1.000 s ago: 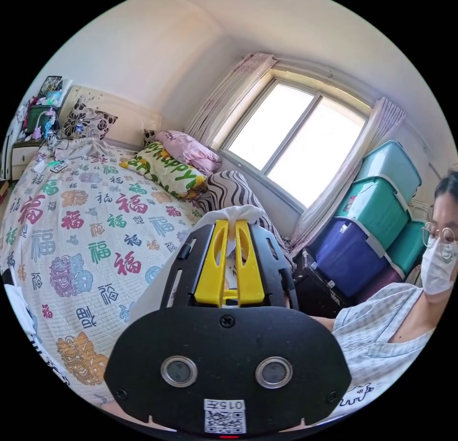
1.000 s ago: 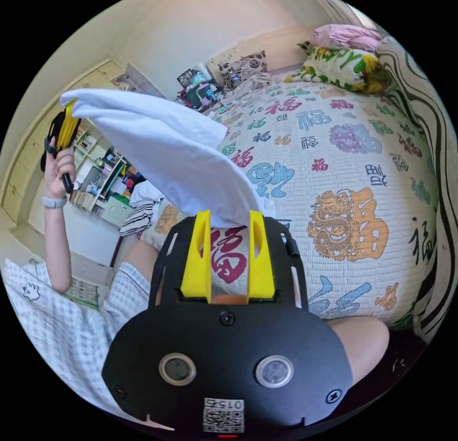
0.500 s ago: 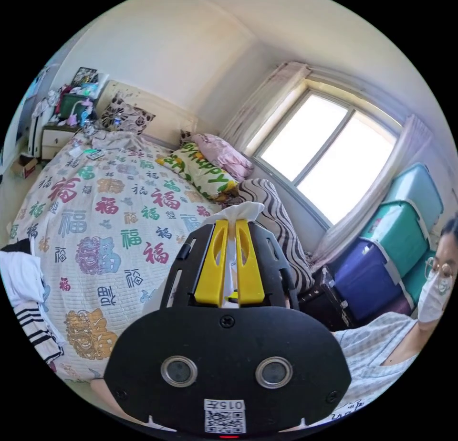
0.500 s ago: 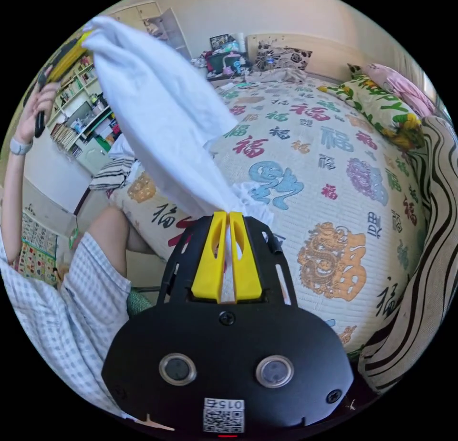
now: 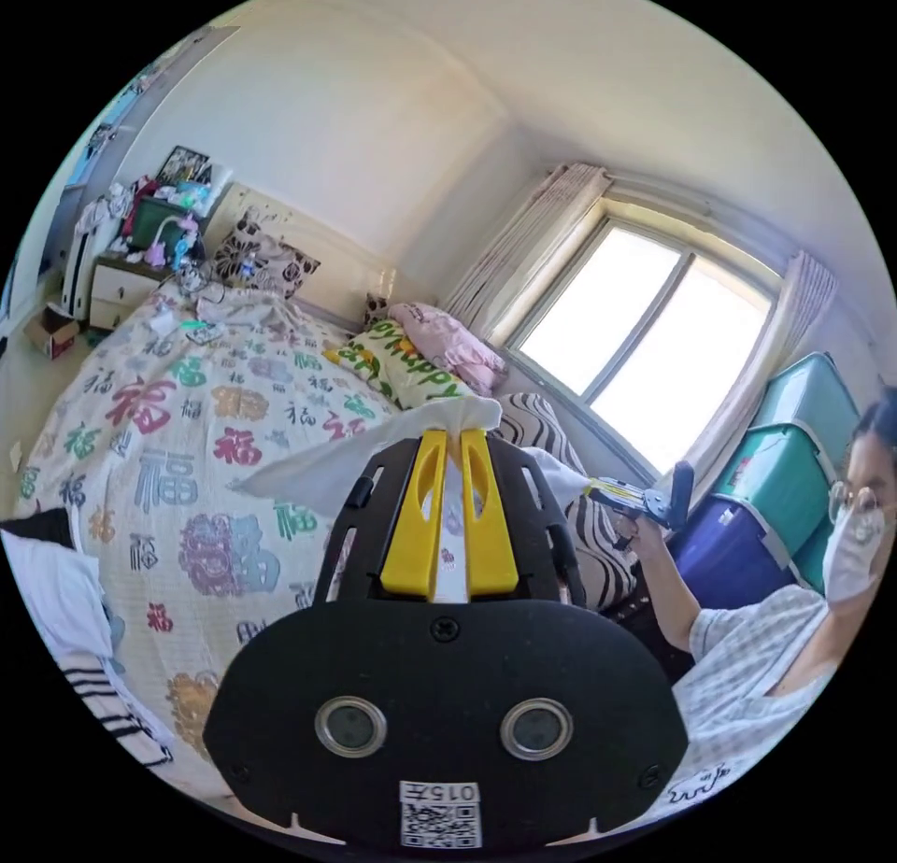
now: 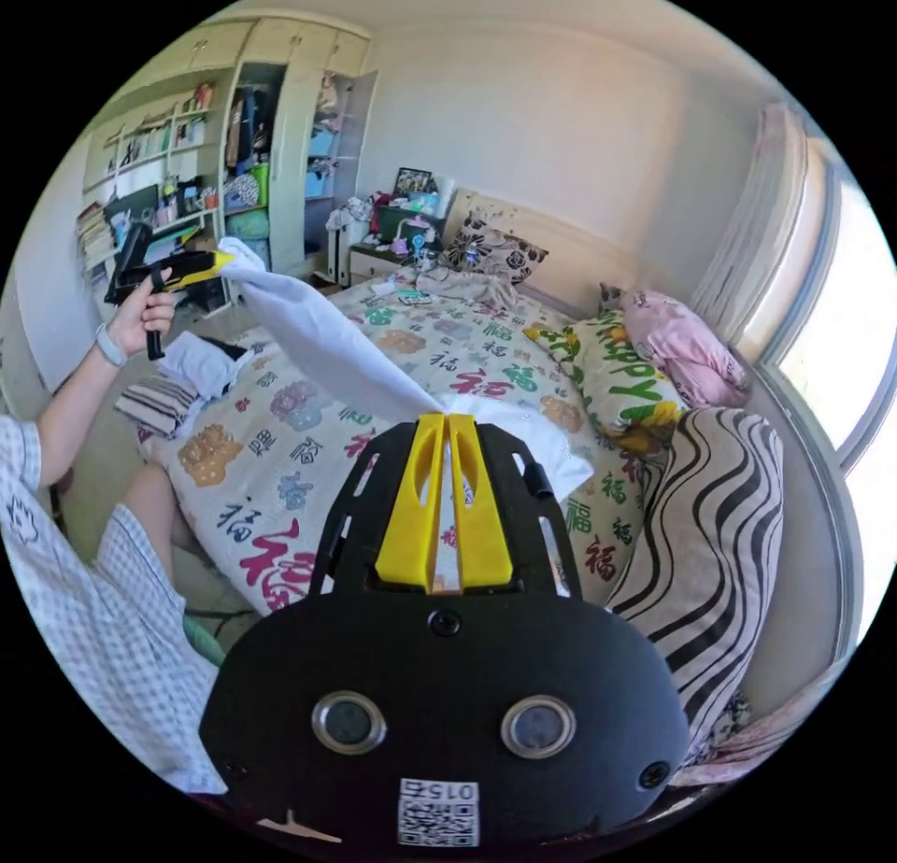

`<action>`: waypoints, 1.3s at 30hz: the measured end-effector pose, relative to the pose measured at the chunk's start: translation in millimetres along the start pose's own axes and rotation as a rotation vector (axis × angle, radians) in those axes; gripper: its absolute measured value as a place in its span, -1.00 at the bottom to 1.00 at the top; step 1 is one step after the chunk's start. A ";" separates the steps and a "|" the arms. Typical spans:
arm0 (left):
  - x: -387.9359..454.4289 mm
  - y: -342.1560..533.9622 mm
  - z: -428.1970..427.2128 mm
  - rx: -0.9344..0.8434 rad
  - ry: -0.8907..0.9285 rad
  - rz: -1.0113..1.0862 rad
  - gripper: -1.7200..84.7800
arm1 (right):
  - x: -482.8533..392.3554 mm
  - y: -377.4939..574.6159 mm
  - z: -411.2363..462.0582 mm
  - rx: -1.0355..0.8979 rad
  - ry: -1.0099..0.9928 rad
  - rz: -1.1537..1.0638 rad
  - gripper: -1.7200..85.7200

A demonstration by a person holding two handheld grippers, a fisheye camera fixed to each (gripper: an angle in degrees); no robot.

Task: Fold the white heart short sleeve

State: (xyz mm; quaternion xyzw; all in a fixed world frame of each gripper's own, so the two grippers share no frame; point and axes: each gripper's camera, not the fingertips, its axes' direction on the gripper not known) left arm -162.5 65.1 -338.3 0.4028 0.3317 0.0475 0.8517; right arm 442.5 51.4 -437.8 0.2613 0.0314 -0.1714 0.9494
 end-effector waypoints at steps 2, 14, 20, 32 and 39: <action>-25.3 34.2 24.7 -0.090 -0.018 -0.056 -0.94 | -15.3 26.6 32.5 -0.085 -0.019 -0.032 -0.98; -103.0 148.6 122.0 -0.454 -0.215 -0.283 -0.84 | -15.3 160.2 208.4 -0.524 -0.212 0.280 -0.93; -88.6 59.2 221.5 -0.420 -0.358 0.008 -0.76 | 13.7 128.3 227.3 -0.340 -0.255 0.334 -0.88; -80.3 61.2 375.2 -0.536 -0.319 0.052 -0.94 | 14.6 164.4 274.7 -0.277 -0.359 0.422 -0.87; 44.4 141.7 366.7 -0.569 -0.041 0.204 -0.96 | 25.1 220.4 263.9 -0.190 -0.483 0.670 -0.83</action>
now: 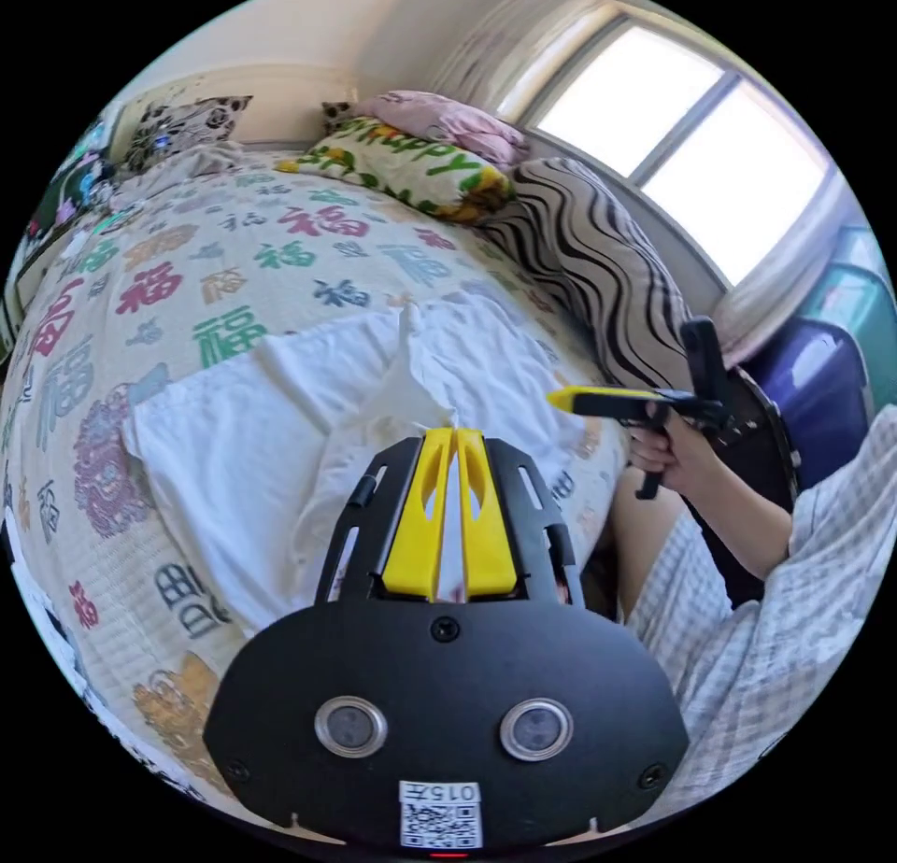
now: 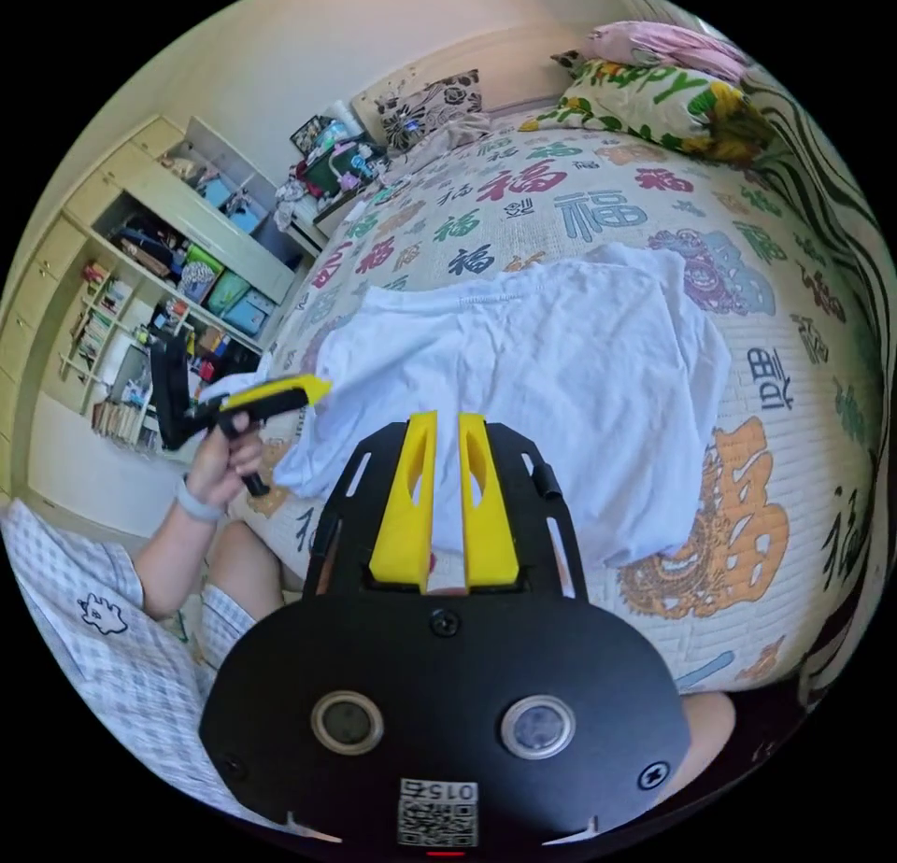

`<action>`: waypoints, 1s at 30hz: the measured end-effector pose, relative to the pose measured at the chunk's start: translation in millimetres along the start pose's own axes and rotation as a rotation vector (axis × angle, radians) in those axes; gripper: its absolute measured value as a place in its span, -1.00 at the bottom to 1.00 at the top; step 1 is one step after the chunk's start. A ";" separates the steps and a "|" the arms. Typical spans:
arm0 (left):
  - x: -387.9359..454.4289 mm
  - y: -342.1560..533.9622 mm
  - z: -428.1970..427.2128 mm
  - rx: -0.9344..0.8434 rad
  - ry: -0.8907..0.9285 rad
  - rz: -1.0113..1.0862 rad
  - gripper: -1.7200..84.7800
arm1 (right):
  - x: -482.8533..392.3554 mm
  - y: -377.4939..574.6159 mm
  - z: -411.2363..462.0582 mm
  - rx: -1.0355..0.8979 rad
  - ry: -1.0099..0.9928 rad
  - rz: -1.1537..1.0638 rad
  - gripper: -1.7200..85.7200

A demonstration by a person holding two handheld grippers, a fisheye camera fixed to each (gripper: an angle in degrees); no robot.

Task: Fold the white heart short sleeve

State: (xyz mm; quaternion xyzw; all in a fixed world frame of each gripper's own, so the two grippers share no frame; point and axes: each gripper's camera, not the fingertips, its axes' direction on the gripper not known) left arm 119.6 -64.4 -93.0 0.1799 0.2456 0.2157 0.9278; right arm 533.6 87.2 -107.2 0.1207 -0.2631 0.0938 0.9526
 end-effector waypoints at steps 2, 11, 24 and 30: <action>24.6 15.9 16.2 -0.032 -0.002 0.007 -0.96 | 4.8 15.8 -0.1 0.003 -0.038 0.031 -0.82; 94.0 51.2 72.0 -0.130 0.047 -0.010 -0.96 | 51.5 98.6 10.5 -0.069 -0.001 0.290 -0.72; 147.3 10.3 53.0 -0.148 -0.100 0.086 -0.83 | 72.3 158.8 -19.7 0.008 -0.068 0.362 -0.94; 189.3 -96.6 98.2 -0.171 -0.235 0.346 -0.76 | 56.1 190.4 -47.8 0.039 -0.060 0.314 -0.96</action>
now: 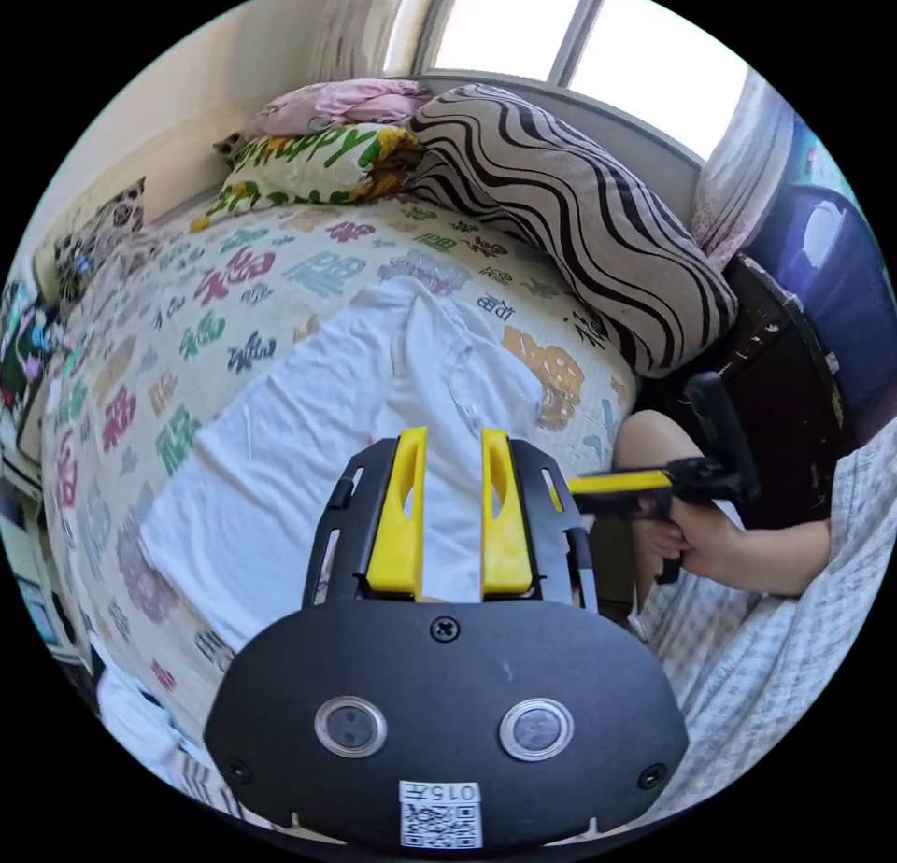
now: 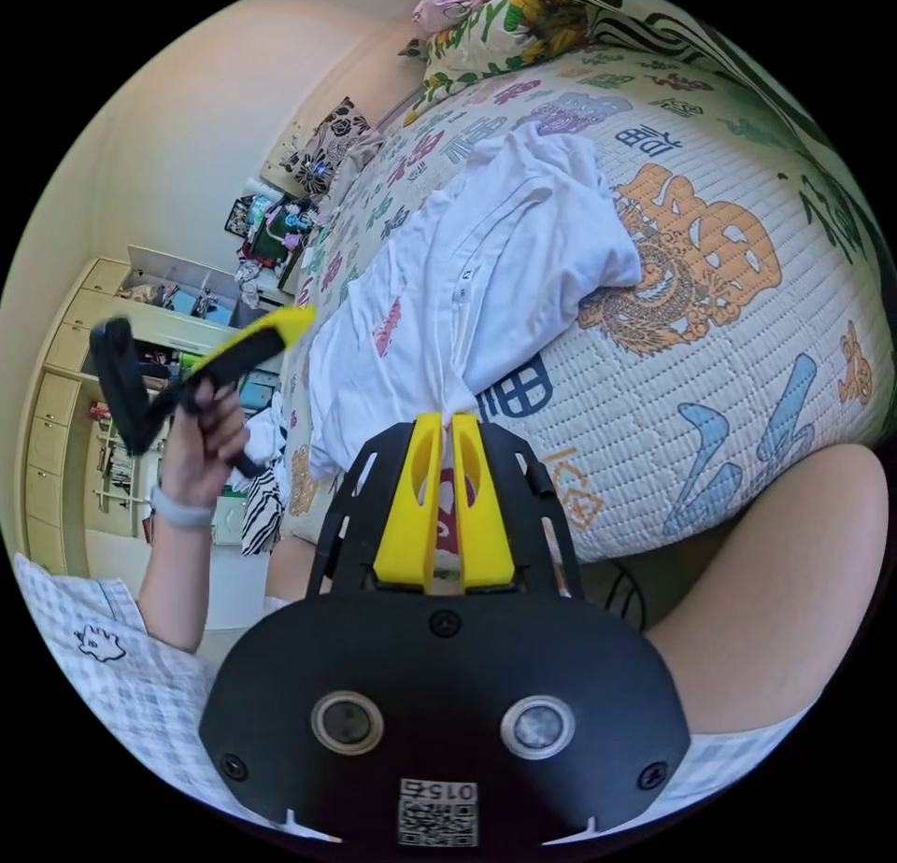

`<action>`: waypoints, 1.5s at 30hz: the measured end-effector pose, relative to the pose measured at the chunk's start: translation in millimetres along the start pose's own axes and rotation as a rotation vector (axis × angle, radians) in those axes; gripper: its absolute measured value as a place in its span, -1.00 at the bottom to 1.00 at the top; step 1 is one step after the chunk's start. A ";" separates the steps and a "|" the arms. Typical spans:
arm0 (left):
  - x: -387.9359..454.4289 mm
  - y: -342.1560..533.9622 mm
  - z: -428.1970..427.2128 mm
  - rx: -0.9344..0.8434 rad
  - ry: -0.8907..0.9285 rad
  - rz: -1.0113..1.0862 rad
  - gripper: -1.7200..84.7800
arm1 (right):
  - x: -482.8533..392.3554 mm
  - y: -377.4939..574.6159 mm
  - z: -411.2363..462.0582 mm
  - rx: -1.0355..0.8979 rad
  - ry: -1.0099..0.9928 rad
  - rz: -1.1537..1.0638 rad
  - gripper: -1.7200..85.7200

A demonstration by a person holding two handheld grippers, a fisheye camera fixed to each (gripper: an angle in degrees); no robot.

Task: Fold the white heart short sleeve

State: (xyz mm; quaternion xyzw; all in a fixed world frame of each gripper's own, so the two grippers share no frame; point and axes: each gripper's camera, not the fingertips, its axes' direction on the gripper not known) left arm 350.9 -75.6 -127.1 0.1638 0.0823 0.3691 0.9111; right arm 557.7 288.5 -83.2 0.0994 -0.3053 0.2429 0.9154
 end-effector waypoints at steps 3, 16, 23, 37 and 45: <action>19.4 -57.0 40.5 -0.113 -0.009 0.117 -0.75 | -6.8 16.7 -12.8 0.004 0.013 -0.027 -0.97; 40.6 -67.0 72.3 -0.243 -0.007 0.177 -0.91 | -44.2 81.6 -77.5 0.016 0.065 -0.101 -0.97; -19.3 21.3 -103.4 0.294 0.190 -0.189 -0.95 | -89.0 119.3 -160.3 0.181 0.222 -0.173 -0.97; 39.4 266.9 -469.3 1.217 -0.025 -0.153 -0.96 | -335.4 220.2 -396.7 0.933 0.202 -0.601 -0.98; 76.0 325.1 -553.2 1.342 -0.226 -0.032 -0.96 | -419.0 270.8 -456.6 1.110 0.210 -0.761 -0.98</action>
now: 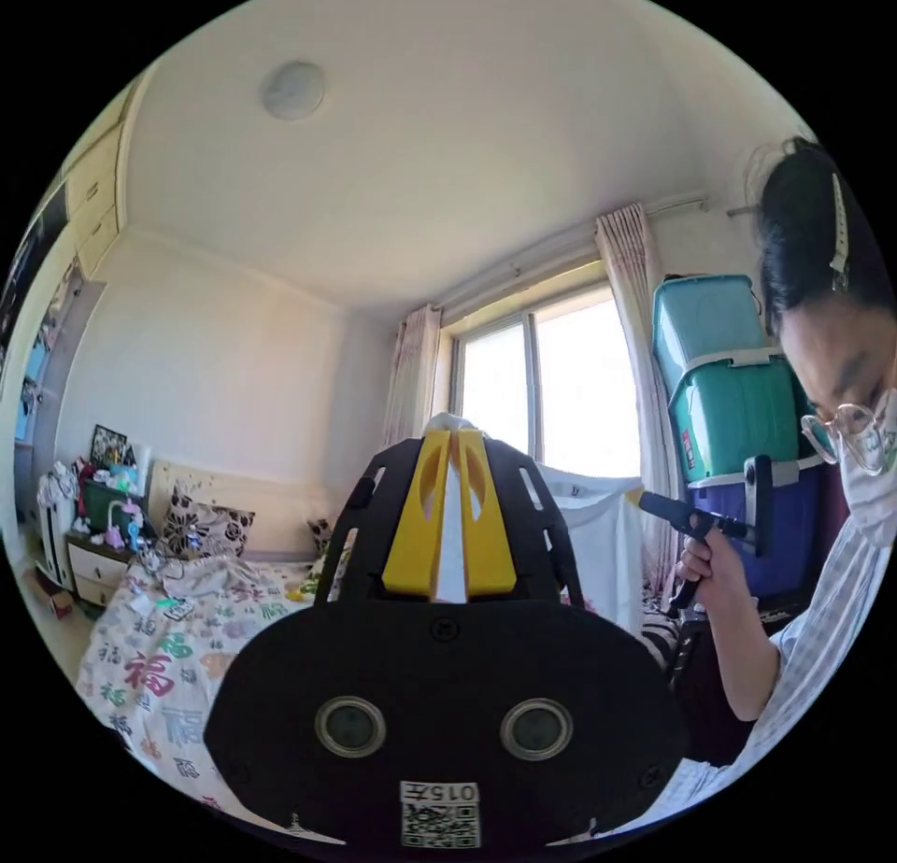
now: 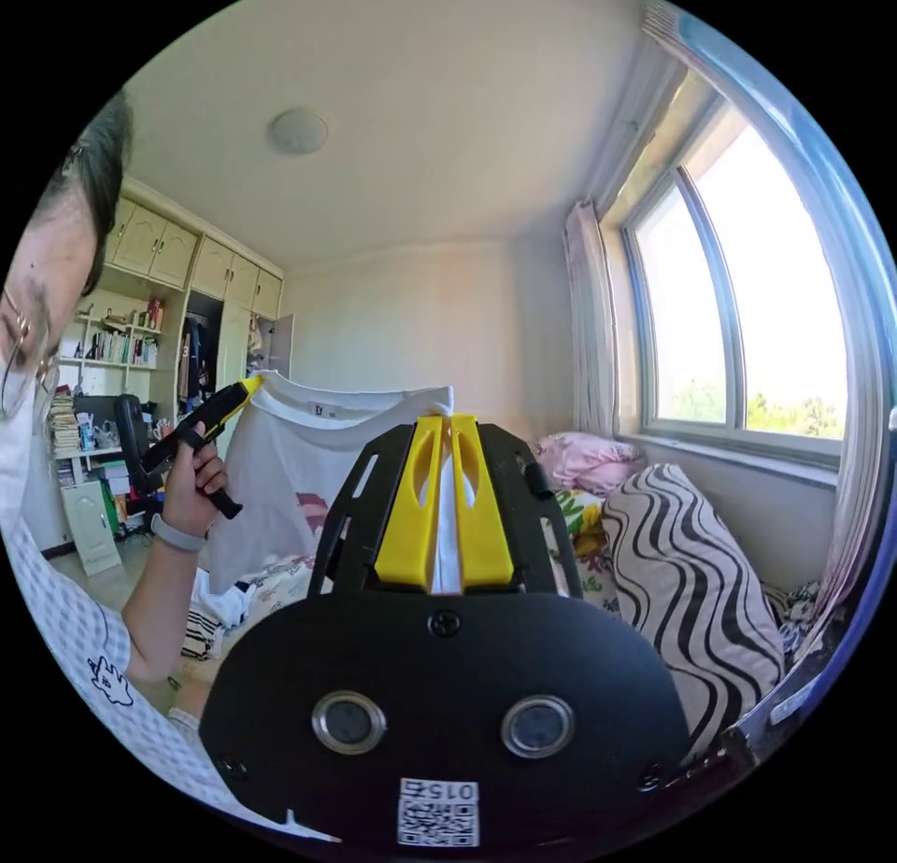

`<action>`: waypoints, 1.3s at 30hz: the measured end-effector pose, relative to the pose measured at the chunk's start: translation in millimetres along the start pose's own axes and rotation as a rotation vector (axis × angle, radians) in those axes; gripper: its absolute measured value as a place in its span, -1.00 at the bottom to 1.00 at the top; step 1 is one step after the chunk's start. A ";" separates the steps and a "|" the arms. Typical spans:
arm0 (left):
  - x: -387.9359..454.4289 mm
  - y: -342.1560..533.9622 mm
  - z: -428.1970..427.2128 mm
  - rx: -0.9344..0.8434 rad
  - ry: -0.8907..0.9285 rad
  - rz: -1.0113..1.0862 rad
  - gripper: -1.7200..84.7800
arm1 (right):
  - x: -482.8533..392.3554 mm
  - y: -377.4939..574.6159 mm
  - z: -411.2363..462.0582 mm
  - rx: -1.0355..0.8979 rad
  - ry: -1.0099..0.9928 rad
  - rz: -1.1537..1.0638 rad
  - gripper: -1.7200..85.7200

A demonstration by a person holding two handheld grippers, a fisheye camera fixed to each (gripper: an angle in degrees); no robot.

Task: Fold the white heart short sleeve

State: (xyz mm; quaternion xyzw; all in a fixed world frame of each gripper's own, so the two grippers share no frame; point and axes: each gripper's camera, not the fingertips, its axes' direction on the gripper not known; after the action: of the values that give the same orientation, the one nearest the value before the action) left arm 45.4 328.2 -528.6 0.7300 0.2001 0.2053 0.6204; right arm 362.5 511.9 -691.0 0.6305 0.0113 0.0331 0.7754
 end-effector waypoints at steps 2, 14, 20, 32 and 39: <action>-1.9 -6.9 -4.4 0.006 -0.032 0.025 -0.96 | -7.0 -13.0 1.6 0.038 0.006 -0.012 -0.98; -131.4 82.9 133.4 -0.363 -0.249 0.000 -0.95 | -10.2 1.5 231.9 -0.151 0.176 -0.069 -0.98; -246.3 233.6 266.0 -0.766 -0.388 0.055 -0.93 | 24.1 93.3 467.0 -0.552 0.142 -0.004 -0.95; -302.1 397.0 140.3 -1.232 -0.317 -0.227 -0.82 | 112.9 332.9 518.2 -1.225 -0.098 0.127 -0.81; -284.1 430.6 35.6 -1.511 -0.350 -0.584 -0.75 | 116.4 403.4 459.7 -1.531 -0.213 0.313 -0.74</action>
State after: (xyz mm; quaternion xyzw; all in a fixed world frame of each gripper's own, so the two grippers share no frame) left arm -156.4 78.8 -122.9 0.0564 0.0905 -0.0015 0.9943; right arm 491.0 152.1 -199.3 -0.0850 -0.1776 0.0799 0.9772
